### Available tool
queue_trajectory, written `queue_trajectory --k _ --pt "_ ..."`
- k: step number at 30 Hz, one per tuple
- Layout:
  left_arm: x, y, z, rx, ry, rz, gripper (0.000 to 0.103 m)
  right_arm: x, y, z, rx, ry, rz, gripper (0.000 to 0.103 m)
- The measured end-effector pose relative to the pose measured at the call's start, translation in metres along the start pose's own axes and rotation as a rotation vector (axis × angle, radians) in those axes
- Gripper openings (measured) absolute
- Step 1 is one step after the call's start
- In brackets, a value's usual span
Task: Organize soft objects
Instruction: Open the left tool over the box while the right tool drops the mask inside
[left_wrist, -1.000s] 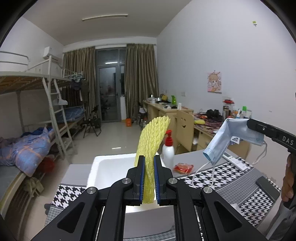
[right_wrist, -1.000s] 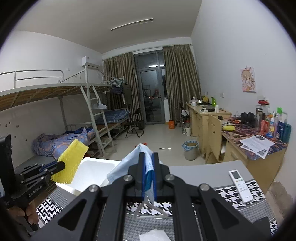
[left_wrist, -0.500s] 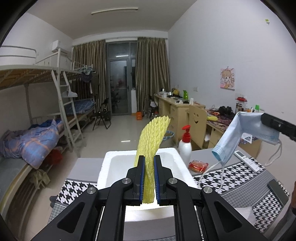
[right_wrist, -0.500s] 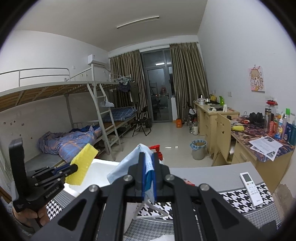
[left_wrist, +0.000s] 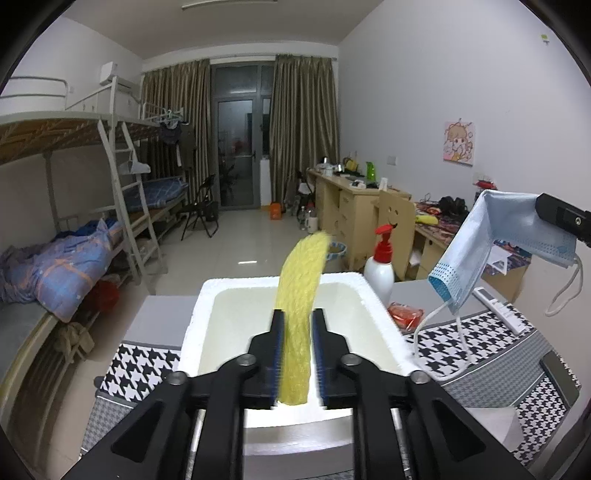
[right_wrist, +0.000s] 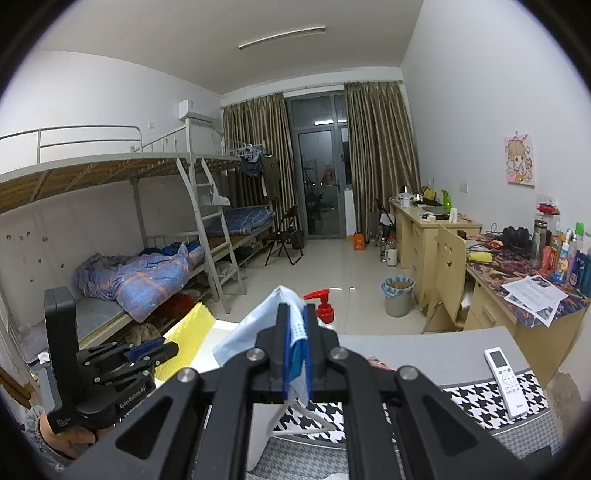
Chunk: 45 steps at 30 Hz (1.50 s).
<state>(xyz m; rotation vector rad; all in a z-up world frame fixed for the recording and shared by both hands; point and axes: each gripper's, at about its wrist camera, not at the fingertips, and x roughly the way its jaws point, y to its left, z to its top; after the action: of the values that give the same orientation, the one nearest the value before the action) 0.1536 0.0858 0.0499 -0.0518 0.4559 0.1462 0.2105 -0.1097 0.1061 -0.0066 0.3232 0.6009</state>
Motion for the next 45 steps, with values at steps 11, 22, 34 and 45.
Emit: queue_trajectory --k 11,22,34,45 --pt "-0.010 0.010 -0.001 -0.038 -0.054 0.057 0.094 0.002 0.014 0.010 -0.023 -0.020 0.008 0.009" --pt "-0.032 0.022 -0.002 -0.070 -0.112 0.081 0.101 0.015 0.032 0.011 -0.039 0.003 0.060 0.009" --pt "-0.046 0.039 -0.008 -0.091 -0.139 0.118 0.102 0.040 0.050 0.008 -0.056 0.059 0.111 0.009" --pt "-0.044 0.052 -0.020 -0.107 -0.119 0.134 0.102 0.069 0.069 0.000 -0.087 0.145 0.127 0.009"
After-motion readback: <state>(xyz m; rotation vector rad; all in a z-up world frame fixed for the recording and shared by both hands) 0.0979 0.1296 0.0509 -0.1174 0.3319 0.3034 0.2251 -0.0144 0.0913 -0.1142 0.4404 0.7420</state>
